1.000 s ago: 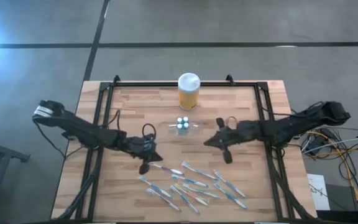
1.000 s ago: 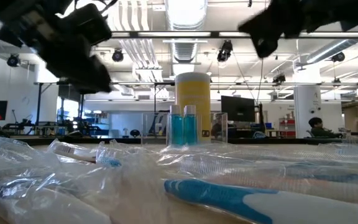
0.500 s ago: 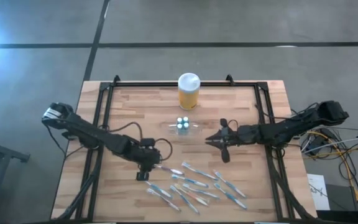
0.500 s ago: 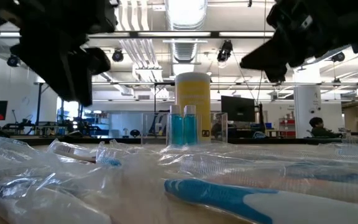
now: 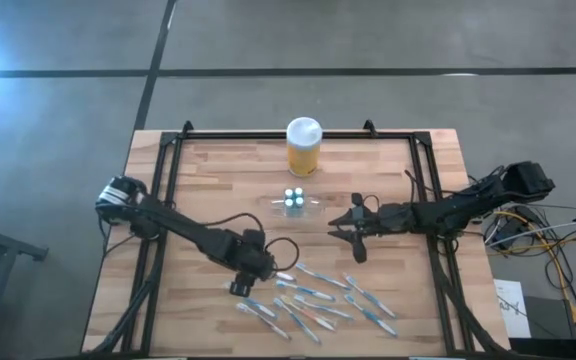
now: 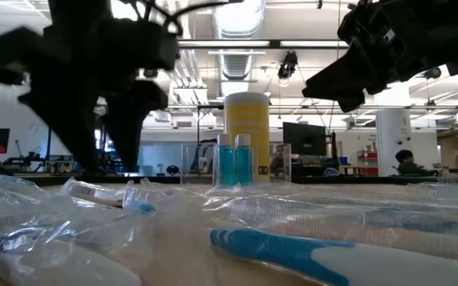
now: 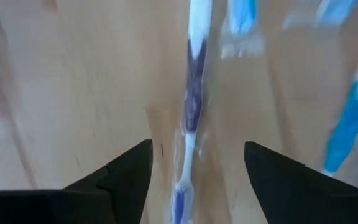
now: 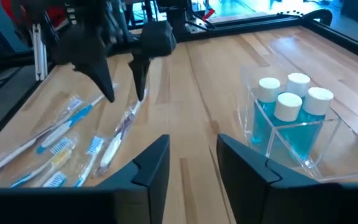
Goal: Pick & Place toothbrushing station
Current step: Put the purple toothbrush into the transparent organizer
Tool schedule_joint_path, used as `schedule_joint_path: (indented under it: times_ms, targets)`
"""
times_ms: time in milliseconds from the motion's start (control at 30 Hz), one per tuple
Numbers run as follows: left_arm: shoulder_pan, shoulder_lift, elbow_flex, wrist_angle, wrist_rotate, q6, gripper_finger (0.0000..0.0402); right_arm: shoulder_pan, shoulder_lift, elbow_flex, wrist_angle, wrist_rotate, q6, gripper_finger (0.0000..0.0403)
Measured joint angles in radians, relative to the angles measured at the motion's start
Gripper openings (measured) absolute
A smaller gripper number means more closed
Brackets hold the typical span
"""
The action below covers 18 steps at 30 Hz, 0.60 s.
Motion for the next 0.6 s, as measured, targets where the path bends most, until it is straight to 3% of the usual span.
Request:
schedule_joint_path:
  times_ms: [367,600]
  targets:
    - [0.007,0.098,-0.007,-0.042,0.003,0.015,0.0241,0.0,0.0,0.001,0.028,0.0,-0.016,0.013]
    - [0.017,0.108,-0.008,-0.041,0.022,0.059,0.0167,0.0,0.0,0.001,0.027,0.0,-0.025,0.013]
